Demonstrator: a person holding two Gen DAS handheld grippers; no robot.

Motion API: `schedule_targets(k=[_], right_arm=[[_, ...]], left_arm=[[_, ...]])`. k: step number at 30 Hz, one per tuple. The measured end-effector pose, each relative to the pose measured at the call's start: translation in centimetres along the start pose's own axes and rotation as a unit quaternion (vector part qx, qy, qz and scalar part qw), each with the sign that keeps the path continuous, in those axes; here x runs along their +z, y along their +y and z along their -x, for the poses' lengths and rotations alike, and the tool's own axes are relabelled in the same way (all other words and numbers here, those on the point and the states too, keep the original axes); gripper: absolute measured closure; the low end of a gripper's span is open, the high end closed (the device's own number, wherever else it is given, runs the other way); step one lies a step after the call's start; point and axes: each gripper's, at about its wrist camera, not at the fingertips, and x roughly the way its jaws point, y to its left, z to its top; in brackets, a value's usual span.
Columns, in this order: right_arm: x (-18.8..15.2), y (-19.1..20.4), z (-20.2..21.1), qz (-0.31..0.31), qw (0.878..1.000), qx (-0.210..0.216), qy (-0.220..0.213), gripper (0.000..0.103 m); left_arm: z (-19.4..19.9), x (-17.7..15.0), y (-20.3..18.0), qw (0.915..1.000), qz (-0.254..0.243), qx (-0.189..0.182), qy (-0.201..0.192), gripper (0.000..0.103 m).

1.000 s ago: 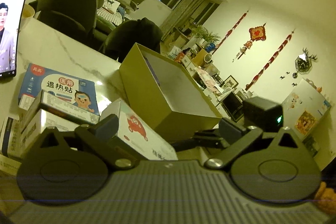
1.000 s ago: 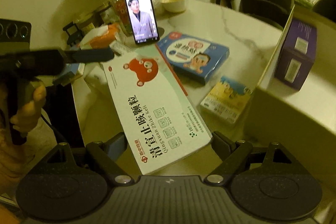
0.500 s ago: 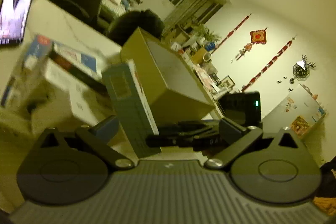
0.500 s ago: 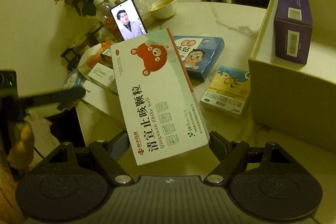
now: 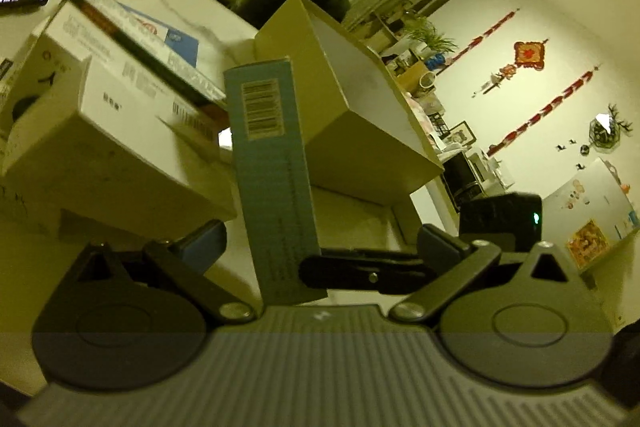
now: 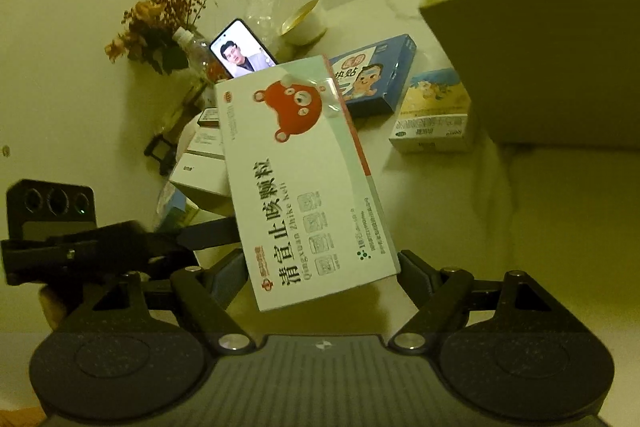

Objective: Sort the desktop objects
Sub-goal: 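Close the right gripper on the light blue box and lift it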

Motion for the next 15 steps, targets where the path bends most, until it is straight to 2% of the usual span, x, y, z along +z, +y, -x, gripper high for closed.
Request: schedule_targets(k=[1,5,7,8,9,10,15], right_arm=[[-0.2,-0.2,0.1,-0.007,1.000,0.003,-0.001,0.022],[-1.0,-0.5,0.1,-0.023,1.000,0.013,0.001,0.023],[-1.2,-0.6,0.0,-0.025,1.000,0.013,0.002,0.023],[-1.3,-0.7,0.1,-0.026,1.000,0.011,0.001,0.023],[-1.4,-0.7,0.2,-0.027,1.000,0.008,0.000,0.023],[-1.5,-0.8,0.3,-0.028,1.000,0.005,-0.002,0.023],[-1.9,-1.3,1.1,-0.037,0.999,0.004,-0.010,0.024]], left_arm=[[-0.2,-0.1,0.0,1.0000,-0.001,0.002,0.001,0.003],[-1.2,-0.2,-0.4,0.9998,-0.007,0.016,0.012,0.019],[-1.6,-0.2,-0.7,0.9990,-0.014,0.040,0.017,0.031],[-1.8,-0.2,-0.9,0.9981,-0.020,0.055,0.018,0.043],[-1.9,-0.3,-1.0,0.9969,-0.026,0.072,0.019,0.062],[-2.1,-0.4,-1.1,0.9953,-0.032,0.090,0.016,0.063],[-2.6,-0.3,-1.2,0.9951,-0.015,0.094,0.027,0.065]])
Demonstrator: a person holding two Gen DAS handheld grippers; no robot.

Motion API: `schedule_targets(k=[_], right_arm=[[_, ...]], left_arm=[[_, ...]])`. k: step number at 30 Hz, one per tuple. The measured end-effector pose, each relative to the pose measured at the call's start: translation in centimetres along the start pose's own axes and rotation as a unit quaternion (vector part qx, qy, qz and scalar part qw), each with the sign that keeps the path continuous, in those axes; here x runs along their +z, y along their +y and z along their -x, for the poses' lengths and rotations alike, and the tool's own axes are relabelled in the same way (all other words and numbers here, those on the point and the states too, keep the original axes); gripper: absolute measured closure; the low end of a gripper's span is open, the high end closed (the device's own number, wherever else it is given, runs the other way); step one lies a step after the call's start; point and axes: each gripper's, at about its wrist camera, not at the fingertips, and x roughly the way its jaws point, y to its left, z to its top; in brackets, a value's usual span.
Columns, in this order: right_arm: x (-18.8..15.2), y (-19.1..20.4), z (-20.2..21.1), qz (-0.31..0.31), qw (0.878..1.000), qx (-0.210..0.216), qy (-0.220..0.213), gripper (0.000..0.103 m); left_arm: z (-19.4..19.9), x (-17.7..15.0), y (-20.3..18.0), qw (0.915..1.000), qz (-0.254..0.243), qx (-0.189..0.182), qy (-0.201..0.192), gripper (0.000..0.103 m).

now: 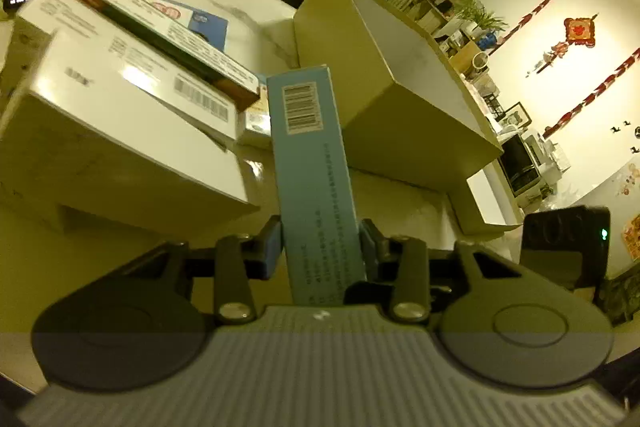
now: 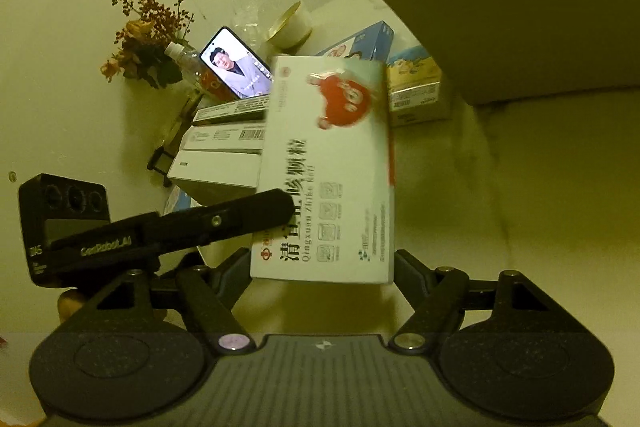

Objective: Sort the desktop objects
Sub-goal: 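Close the right gripper on the light blue box and lift it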

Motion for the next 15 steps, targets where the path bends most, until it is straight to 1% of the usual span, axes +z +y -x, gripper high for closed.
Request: schedule_targets(k=[4,9,11,14,15], right_arm=[[-0.4,0.1,0.9,0.011,1.000,-0.016,-0.013,0.023],[-0.8,0.8,2.9,0.044,0.997,-0.041,-0.047,0.023],[-0.9,1.1,3.6,0.052,0.996,-0.050,-0.058,0.023],[-1.2,1.3,4.2,0.063,0.994,-0.055,-0.067,0.024],[-1.3,1.2,4.3,0.064,0.994,-0.054,-0.067,0.024]], left_arm=[[-0.3,-0.1,-1.4,0.9997,-0.016,0.017,0.001,0.065],[-1.1,-0.1,-2.9,0.9992,-0.038,0.011,0.009,0.065],[-1.4,-0.1,-3.5,0.9990,-0.042,0.002,0.013,0.066],[-1.7,-0.4,-4.1,0.9986,-0.039,-0.025,0.027,0.066],[-1.8,-0.6,-4.3,0.9984,-0.039,-0.029,0.029,0.063]])
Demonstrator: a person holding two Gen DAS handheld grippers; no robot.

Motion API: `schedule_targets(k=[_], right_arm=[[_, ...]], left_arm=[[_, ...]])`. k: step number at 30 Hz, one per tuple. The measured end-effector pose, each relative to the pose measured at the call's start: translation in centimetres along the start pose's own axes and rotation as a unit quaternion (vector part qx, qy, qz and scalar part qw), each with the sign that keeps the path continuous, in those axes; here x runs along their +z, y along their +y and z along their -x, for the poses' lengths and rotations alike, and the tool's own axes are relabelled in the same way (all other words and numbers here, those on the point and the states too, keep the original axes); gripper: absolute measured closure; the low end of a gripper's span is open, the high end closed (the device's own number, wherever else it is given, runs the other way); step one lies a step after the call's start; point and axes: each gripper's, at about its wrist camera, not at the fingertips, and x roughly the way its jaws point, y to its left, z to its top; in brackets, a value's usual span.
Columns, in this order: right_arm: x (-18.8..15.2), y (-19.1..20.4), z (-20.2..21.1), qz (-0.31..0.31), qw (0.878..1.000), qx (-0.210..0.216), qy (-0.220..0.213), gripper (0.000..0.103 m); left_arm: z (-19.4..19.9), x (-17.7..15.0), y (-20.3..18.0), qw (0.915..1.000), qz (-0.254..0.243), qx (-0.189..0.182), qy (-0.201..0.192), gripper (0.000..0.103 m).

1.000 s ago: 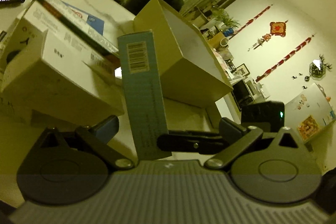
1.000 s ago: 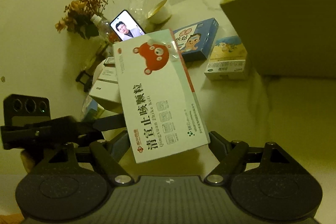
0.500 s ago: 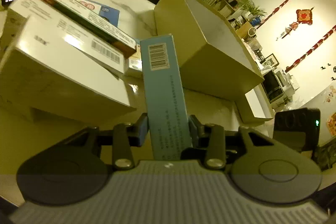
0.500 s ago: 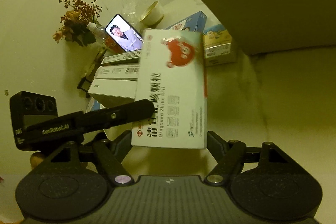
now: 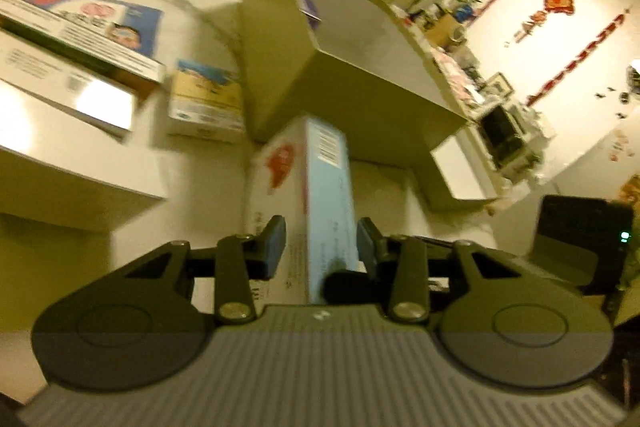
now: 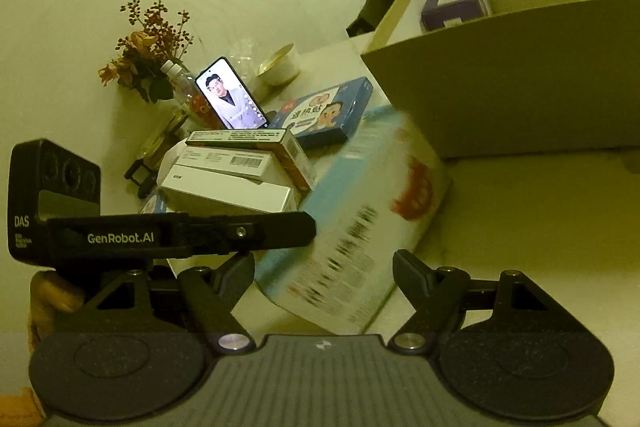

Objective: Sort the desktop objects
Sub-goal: 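Close the right gripper on the light blue box and lift it, then carry the light blue box with the right gripper toward the lid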

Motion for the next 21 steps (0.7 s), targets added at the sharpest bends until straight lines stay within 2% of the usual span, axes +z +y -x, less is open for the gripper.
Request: schedule_targets(k=[6,13,21], right_arm=[[0.0,0.1,0.3,0.008,1.000,0.000,0.003,0.029],[0.3,1.2,0.7,0.051,0.998,-0.037,0.011,0.031],[0.6,1.3,1.5,0.083,0.994,-0.067,0.026,0.043]], left_arm=[[-0.7,-0.3,-0.5,0.9994,0.012,-0.032,0.007,0.058],[-1.5,-0.5,0.1,0.9963,0.045,-0.070,0.021,0.057],[-1.9,-1.0,0.0,0.9905,0.053,-0.124,0.026,0.053]])
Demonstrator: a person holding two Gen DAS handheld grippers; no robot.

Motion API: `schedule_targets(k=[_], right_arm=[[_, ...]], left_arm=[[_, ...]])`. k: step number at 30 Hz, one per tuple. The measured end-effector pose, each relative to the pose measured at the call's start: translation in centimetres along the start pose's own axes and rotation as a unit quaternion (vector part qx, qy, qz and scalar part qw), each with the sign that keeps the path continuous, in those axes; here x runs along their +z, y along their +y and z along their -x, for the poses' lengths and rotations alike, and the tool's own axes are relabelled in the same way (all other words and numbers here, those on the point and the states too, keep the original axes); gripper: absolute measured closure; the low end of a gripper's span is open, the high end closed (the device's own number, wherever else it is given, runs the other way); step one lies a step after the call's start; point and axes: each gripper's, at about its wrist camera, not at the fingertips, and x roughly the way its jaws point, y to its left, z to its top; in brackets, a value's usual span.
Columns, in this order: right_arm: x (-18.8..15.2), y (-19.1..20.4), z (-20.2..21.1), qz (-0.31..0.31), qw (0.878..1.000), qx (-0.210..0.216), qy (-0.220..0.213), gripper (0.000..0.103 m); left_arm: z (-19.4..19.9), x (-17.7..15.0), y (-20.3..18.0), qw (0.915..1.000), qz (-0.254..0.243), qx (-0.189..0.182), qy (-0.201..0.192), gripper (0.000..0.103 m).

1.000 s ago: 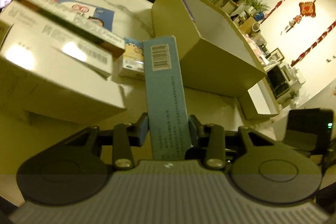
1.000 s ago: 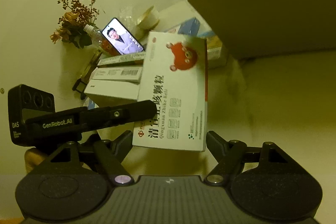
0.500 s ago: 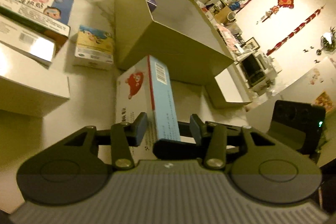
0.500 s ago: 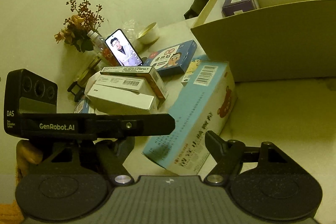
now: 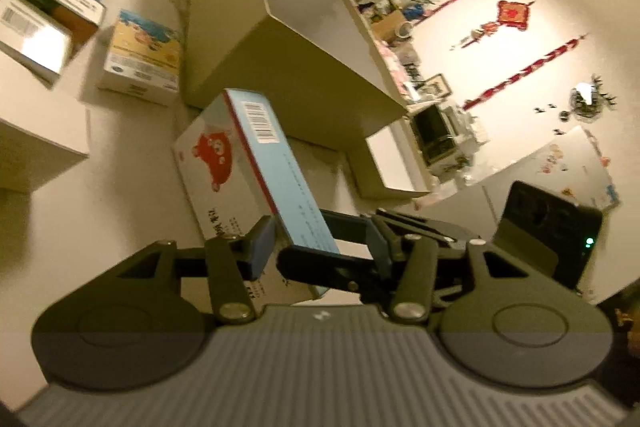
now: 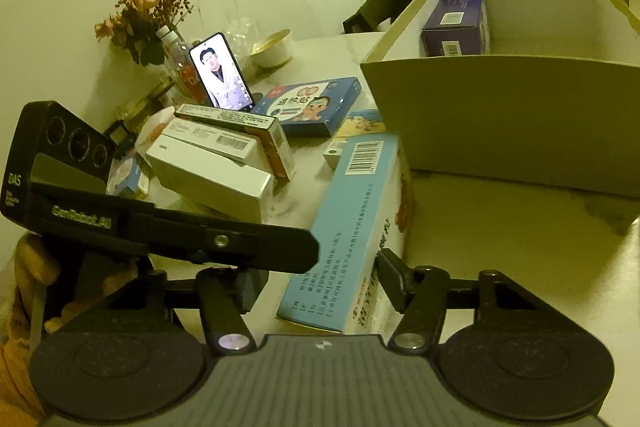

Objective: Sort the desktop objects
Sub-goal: 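Carry the light blue box with the right gripper toward the lid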

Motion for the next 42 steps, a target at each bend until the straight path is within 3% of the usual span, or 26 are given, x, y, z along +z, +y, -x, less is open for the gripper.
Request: schedule_targets(k=[4,10,19,27,32,42], right_arm=[[0.1,0.2,0.4,0.024,0.999,-0.019,0.009,0.046],[0.8,1.0,0.4,0.051,0.998,-0.033,0.020,0.050],[3.1,2.9,-2.0,0.104,0.987,-0.091,0.082,0.051],[4.0,2.8,-5.1,0.116,0.978,-0.118,0.126,0.052],[4.2,2.4,-5.5,0.116,0.977,-0.127,0.123,0.062],[4.7,1.7,-3.2,0.105,0.981,-0.131,0.101,0.062]], left_arm=[[-0.1,-0.2,0.3,0.9998,0.001,-0.021,-0.002,0.049],[0.8,-0.5,0.7,0.9992,0.005,-0.024,-0.032,0.048],[3.9,-1.3,1.0,0.9957,-0.016,0.010,-0.090,0.042],[4.9,-2.0,1.9,0.9930,-0.024,0.043,-0.108,0.038],[5.4,-2.2,3.0,0.9931,-0.010,0.048,-0.107,0.038],[5.7,-2.5,3.5,0.9932,-0.011,0.052,-0.104,0.036]])
